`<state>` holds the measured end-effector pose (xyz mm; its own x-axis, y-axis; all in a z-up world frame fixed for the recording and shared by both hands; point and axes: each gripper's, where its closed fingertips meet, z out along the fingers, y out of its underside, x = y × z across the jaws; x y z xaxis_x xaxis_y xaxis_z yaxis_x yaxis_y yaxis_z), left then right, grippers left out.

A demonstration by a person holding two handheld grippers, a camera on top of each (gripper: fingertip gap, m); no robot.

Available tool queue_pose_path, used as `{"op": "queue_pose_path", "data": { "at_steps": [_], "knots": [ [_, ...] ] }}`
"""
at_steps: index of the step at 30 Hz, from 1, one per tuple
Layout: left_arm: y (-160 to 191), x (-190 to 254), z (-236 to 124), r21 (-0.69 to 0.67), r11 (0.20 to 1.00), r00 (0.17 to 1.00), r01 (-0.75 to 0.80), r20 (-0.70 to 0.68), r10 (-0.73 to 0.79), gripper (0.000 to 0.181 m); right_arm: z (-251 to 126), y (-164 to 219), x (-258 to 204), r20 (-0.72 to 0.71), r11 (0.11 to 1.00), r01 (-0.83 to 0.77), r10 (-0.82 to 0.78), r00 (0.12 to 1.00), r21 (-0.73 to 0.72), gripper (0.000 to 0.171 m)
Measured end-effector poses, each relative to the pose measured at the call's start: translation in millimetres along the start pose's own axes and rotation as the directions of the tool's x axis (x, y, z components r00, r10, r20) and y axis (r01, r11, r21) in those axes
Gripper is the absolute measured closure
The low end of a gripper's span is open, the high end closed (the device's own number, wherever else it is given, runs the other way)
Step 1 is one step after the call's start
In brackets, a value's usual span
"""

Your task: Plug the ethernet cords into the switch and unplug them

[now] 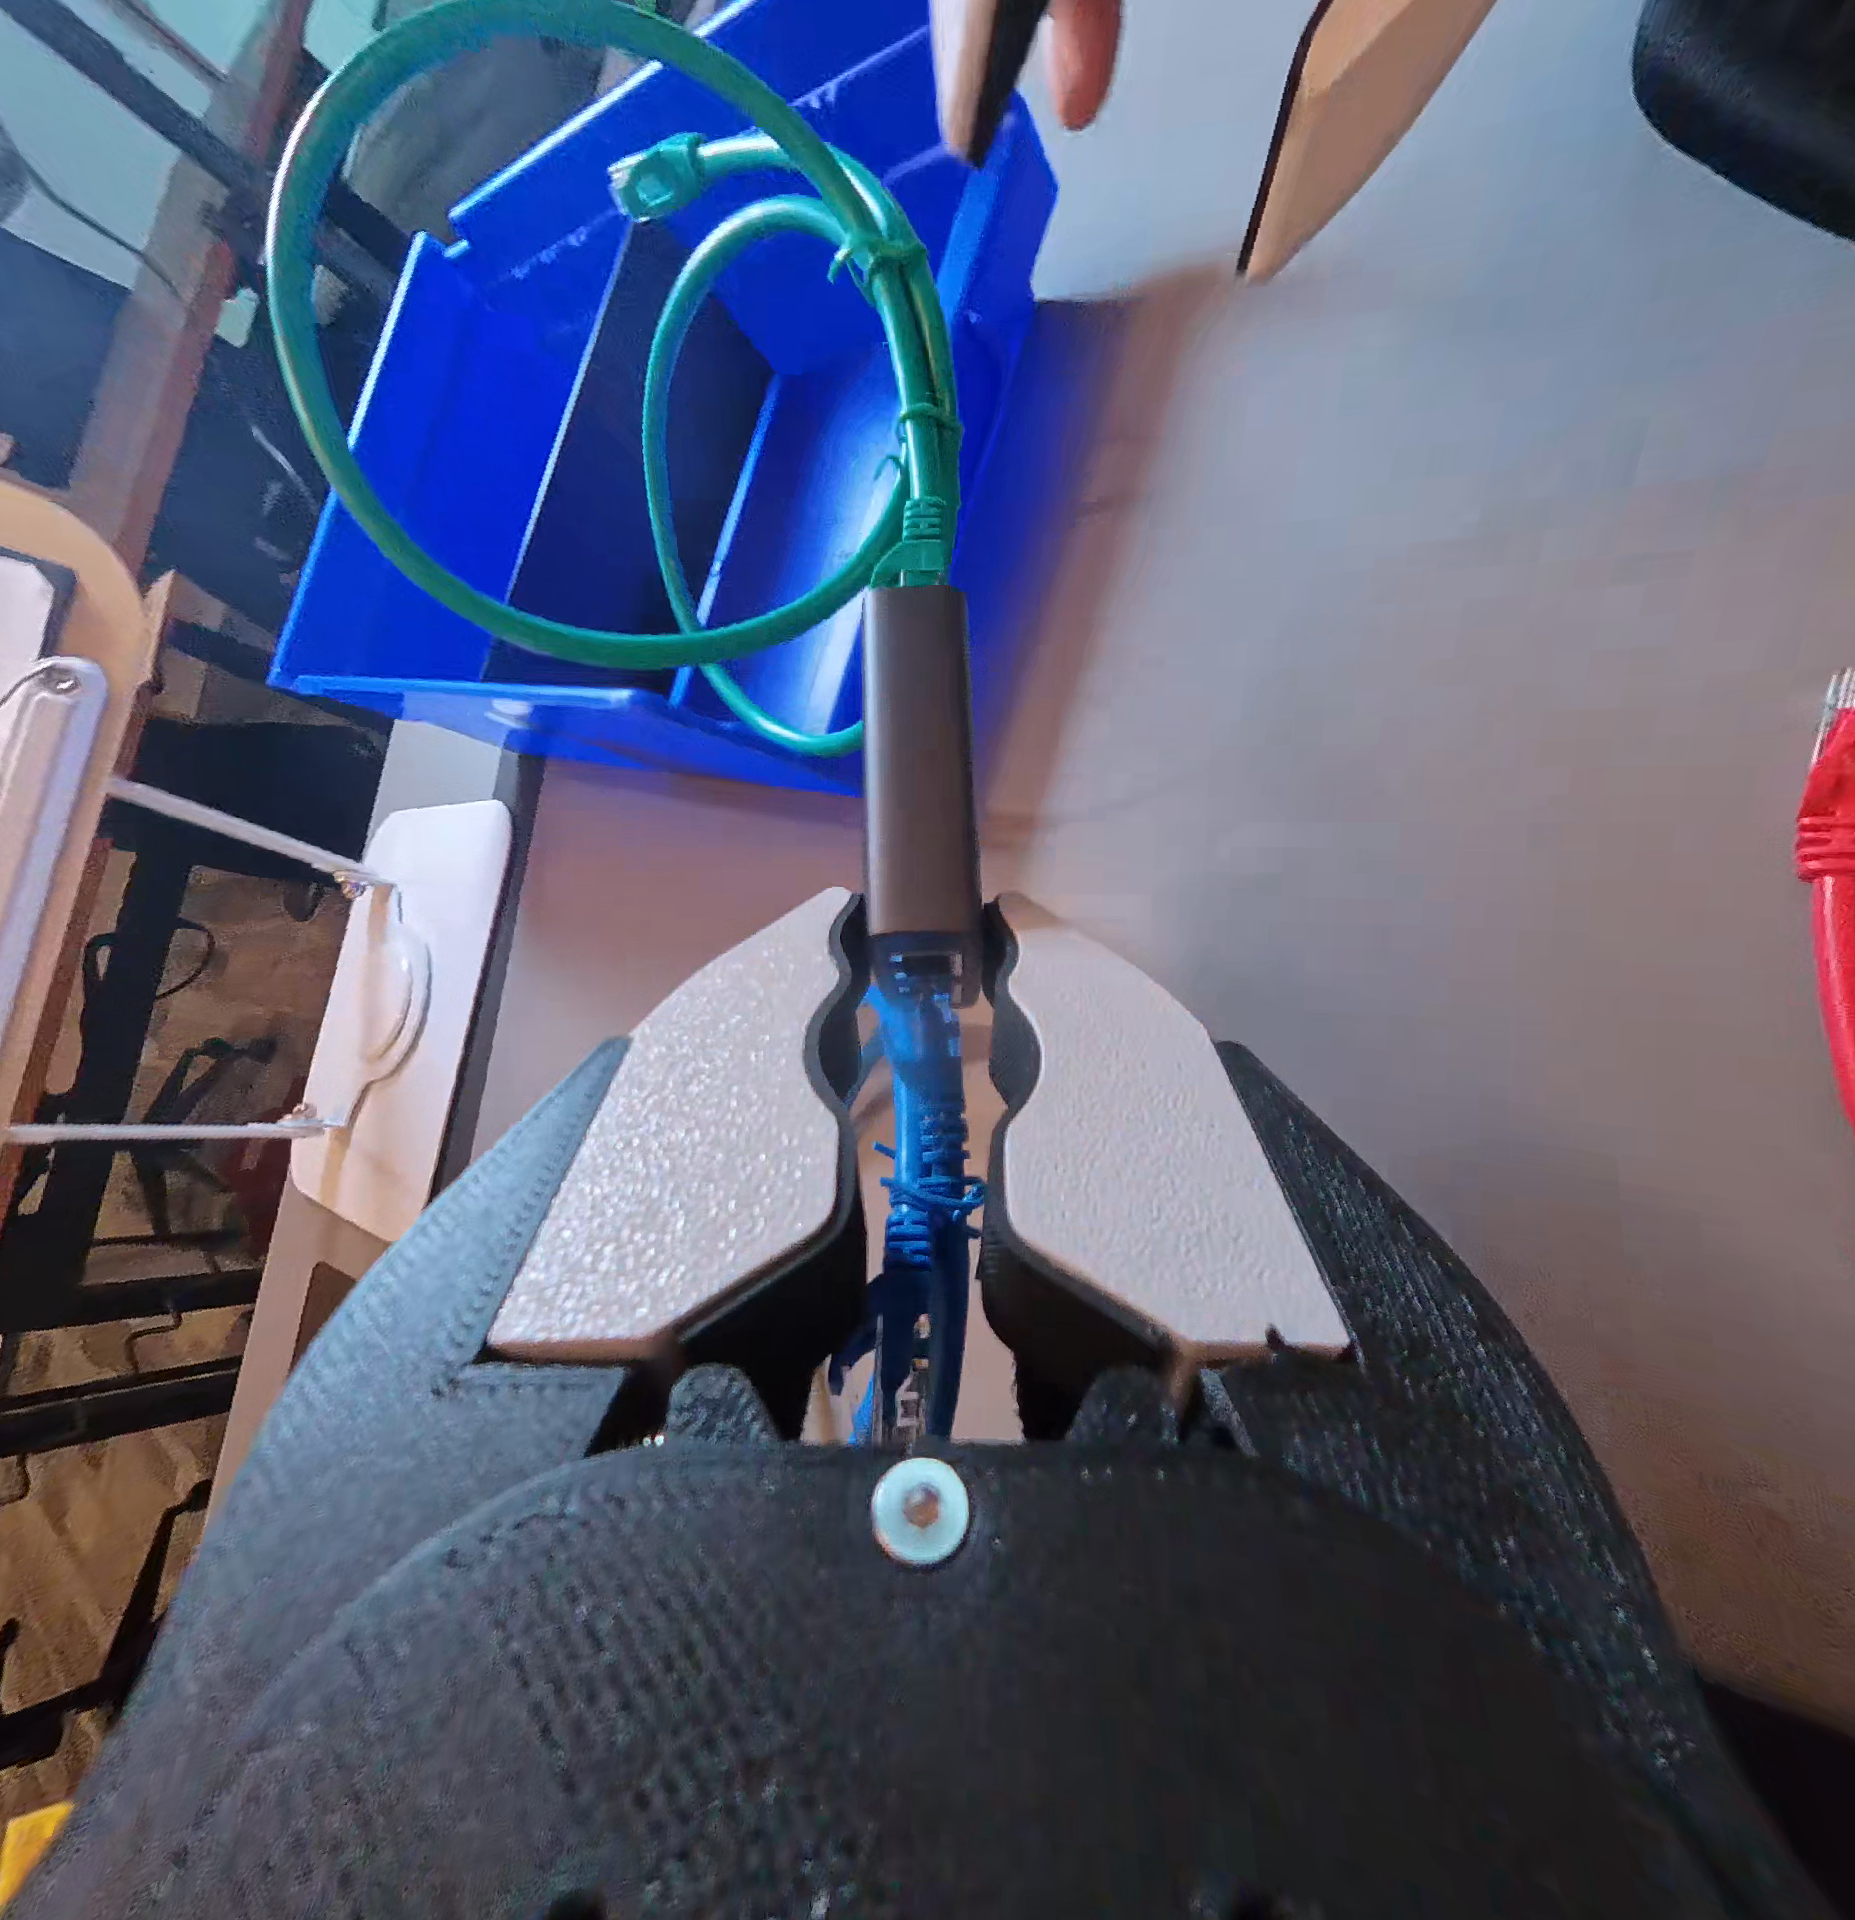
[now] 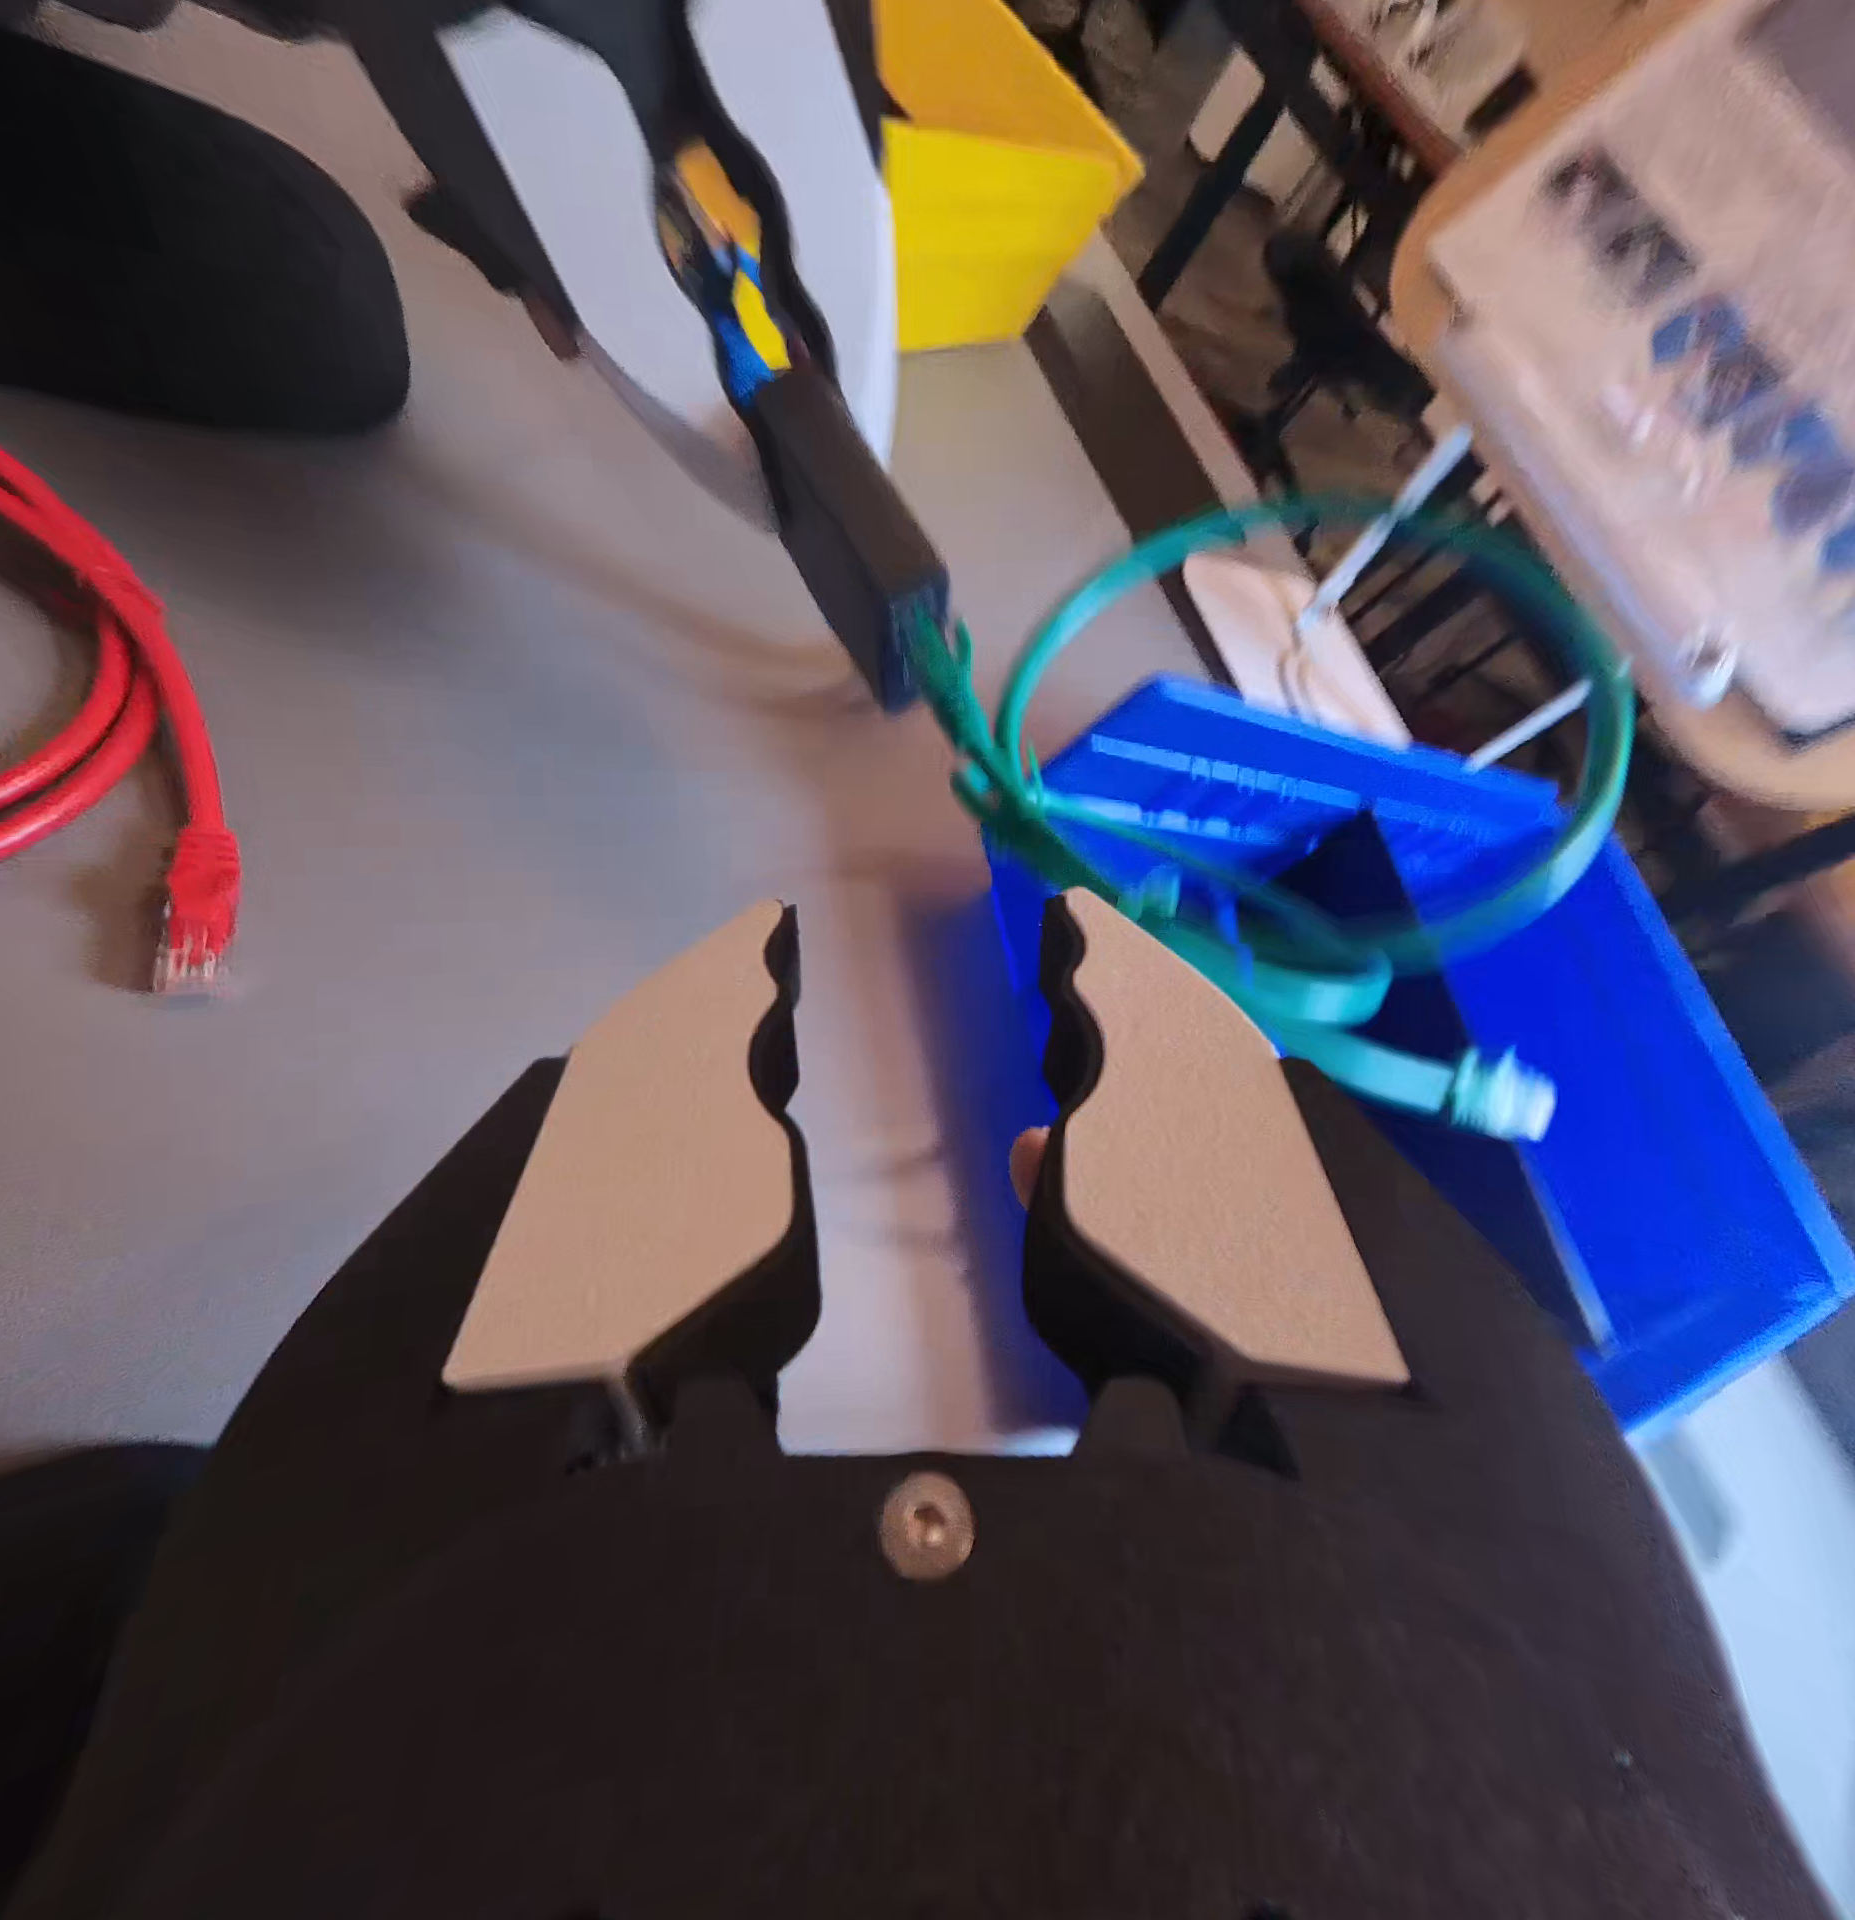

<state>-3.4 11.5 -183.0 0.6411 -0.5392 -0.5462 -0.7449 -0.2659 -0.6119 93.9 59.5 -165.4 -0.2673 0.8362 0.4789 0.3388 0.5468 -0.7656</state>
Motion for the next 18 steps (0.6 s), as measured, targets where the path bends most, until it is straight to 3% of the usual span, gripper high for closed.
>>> {"op": "queue_pose_path", "data": {
  "at_steps": [3,7,11,18],
  "knots": [
    [-7,15,9,-0.033,0.998,0.998,-0.059,-0.034,0.058,0.160,16,-21,-13,-0.026,0.978,0.204,-0.206,0.978,-0.053,0.125],
    [-28,38,16,-0.006,0.994,0.990,-0.107,-0.091,0.106,0.160,54,-15,-35,0.063,0.926,0.348,-0.342,0.937,-0.149,0.130],
    [-27,50,18,0.019,0.985,0.978,-0.174,-0.112,0.175,0.160,71,-5,-47,0.068,0.904,0.400,-0.394,0.917,-0.153,0.147],
    [-34,38,1,0.078,0.989,0.987,-0.125,-0.091,0.132,0.153,66,-7,-37,-0.037,0.885,0.436,-0.447,0.894,-0.161,0.148]
  ]
}}
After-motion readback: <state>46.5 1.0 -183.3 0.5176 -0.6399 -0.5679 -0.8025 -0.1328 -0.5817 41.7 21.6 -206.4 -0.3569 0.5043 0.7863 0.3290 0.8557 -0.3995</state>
